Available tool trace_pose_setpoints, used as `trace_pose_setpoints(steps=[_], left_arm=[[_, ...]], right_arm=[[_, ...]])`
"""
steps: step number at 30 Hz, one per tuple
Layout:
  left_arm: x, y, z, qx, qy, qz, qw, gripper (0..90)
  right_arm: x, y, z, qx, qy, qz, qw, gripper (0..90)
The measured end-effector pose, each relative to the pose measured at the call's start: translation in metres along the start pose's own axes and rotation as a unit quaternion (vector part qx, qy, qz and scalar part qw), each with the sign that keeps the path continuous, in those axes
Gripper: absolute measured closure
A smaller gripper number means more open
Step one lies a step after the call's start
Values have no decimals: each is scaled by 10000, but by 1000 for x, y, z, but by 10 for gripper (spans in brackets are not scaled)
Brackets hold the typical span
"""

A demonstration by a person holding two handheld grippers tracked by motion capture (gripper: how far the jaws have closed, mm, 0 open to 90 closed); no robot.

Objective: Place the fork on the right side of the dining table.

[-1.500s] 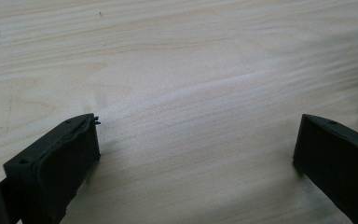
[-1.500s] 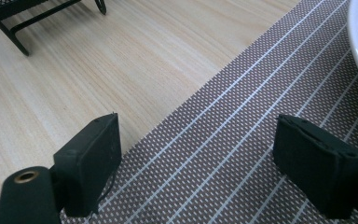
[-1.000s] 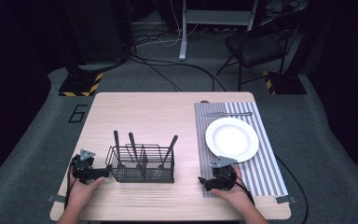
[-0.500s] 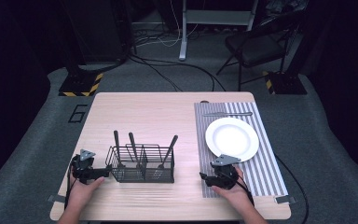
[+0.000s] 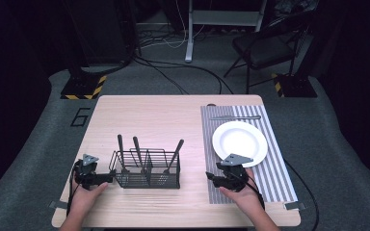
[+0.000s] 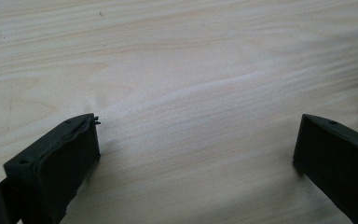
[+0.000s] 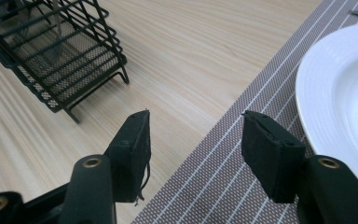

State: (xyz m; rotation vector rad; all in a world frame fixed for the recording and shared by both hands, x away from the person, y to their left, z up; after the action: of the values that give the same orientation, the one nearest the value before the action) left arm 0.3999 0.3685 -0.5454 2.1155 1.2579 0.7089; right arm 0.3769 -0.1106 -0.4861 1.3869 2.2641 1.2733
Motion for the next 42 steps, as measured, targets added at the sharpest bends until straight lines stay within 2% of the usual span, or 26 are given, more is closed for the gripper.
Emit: trace_pose_setpoints(steps=[11, 16, 23, 29, 42], left_arm=[[0, 0, 0, 0, -1, -1, 10000, 0], [0, 0, 0, -1, -2, -1, 10000, 0], [0, 0, 0, 0, -1, -2, 10000, 0], [0, 0, 0, 0, 0, 0, 10000, 0], [0, 0, 0, 5, 7, 14, 10000, 0]], right_arm=[[18, 17, 0, -82, 215, -121, 9997, 432], [24, 28, -2, -98, 360, 9, 9993, 441], [27, 41, -3, -137, 385, 164, 9990, 465], [31, 50, -3, -158, 385, 152, 9990, 479], [41, 75, -5, -271, 653, 333, 9969, 493]])
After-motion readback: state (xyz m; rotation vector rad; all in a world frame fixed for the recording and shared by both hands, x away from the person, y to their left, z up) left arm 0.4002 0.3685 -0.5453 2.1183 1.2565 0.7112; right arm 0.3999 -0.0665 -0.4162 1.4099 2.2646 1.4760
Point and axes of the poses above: each handheld gripper's, and its own axes: z roughly forward along the jaws, y roughly out of its top, x roughly to its left, the point moved 2 cm from there along z, roughly forward along the jaws, and after that the axes turned 13 degrees about z, right-handed, at the moved point
